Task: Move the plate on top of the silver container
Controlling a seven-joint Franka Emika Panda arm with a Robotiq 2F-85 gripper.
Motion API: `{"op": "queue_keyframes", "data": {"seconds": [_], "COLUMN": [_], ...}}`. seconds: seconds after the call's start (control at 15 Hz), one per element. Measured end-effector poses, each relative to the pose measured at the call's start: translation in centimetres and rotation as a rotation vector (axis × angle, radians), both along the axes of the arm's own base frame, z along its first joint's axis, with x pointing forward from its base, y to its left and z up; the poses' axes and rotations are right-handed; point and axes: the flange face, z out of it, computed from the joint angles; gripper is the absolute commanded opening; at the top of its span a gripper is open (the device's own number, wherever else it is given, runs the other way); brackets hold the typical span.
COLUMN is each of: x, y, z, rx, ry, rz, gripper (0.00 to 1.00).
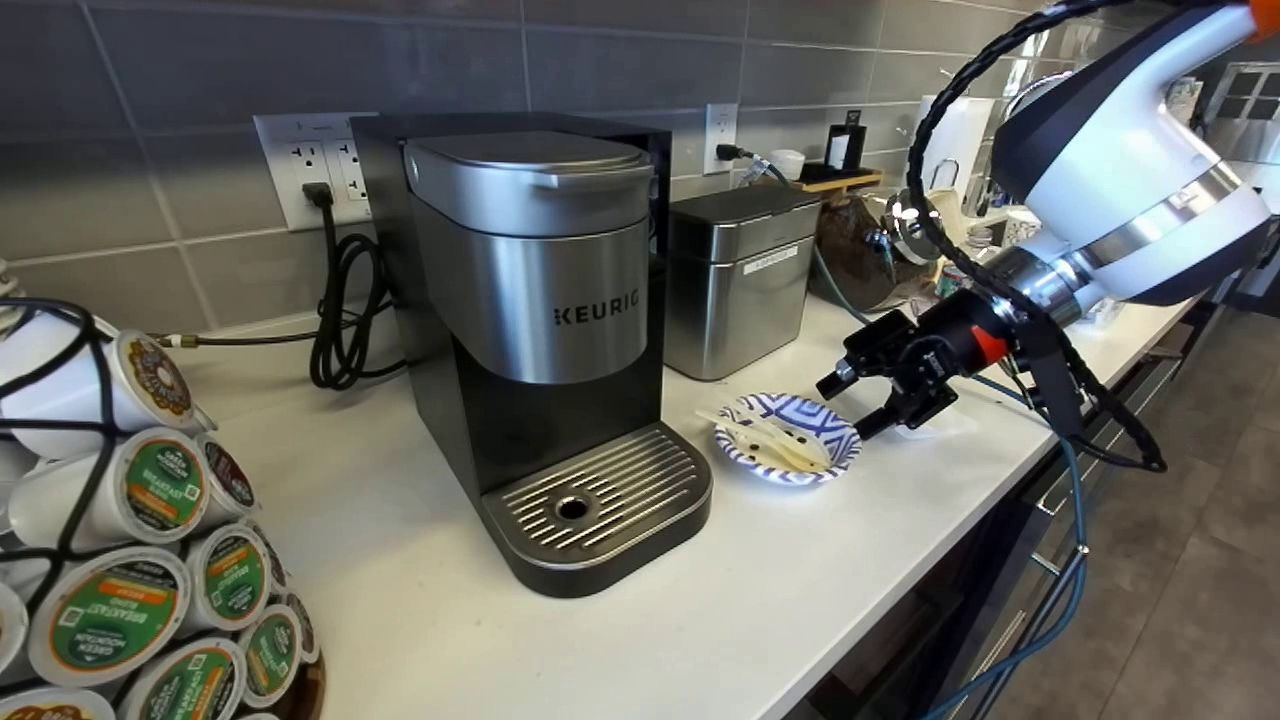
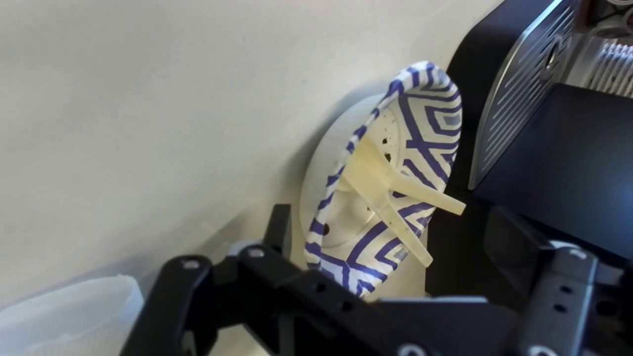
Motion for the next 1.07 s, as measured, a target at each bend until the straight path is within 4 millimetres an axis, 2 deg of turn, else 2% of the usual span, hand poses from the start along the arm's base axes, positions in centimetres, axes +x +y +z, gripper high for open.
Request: {"op": "queue_keyframes", "data": {"seconds": [0.07,0.33,0.67,0.8,1.07], "x": [0.2,0.5,0.9,1.0,1.2], "y": [0.0,0.1,-0.1,-0.5,-1.2], "z": [-0.3,-1.5,-2.2,-2.2,-2.1], "rx": [0.004,0.012,0.003,-0.006,-0.012], "ry": [-0.007,-0.026,-0.038,-0.042,-0.044], "rz": [-0.002,-0.007,-0.006,-0.014,-0.026], "gripper": [0.76,0.42,0.04,0.00,0.00]}}
